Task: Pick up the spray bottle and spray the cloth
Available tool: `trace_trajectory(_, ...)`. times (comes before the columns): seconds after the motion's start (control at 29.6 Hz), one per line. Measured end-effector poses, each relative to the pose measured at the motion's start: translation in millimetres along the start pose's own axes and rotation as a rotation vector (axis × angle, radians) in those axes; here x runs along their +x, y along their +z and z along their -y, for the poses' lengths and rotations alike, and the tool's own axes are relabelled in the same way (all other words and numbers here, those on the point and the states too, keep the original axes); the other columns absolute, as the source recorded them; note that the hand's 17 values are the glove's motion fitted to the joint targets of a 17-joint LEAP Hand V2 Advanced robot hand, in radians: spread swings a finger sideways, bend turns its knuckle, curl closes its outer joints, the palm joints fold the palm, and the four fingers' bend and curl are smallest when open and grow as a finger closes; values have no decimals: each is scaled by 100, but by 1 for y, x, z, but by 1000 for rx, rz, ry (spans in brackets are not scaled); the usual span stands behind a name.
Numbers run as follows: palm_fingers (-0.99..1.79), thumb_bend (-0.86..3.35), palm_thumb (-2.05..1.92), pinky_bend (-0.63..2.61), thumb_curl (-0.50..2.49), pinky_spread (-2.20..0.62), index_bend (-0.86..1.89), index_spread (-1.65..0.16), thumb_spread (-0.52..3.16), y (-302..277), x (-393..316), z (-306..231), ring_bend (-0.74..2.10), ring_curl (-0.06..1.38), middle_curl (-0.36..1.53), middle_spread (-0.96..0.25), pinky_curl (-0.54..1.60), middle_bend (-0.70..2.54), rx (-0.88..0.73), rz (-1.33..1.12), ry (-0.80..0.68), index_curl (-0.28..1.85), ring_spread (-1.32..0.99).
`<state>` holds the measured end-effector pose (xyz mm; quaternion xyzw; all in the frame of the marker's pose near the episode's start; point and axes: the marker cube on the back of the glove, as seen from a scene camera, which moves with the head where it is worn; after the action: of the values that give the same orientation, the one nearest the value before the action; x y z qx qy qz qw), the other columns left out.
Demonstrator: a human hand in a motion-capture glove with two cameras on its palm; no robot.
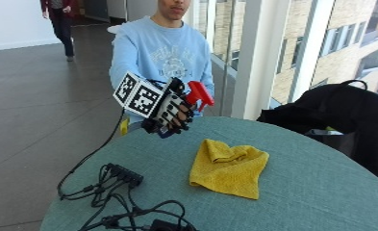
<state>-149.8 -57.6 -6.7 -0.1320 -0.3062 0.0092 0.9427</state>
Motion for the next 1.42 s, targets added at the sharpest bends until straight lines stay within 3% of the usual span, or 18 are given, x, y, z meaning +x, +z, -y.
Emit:
trace_trajectory(0.34, 116, -3, 98, 27, 66, 13, 14, -20, 60, 24, 13, -8, 54, 41, 49, -10, 37, 34, -58, -22, 50, 37, -3)
trace_trajectory(1.42, 116, -3, 97, 28, 70, 11, 13, -20, 59, 21, 10, -6, 56, 41, 51, -9, 37, 35, -91, -94, 38, 38, -3)
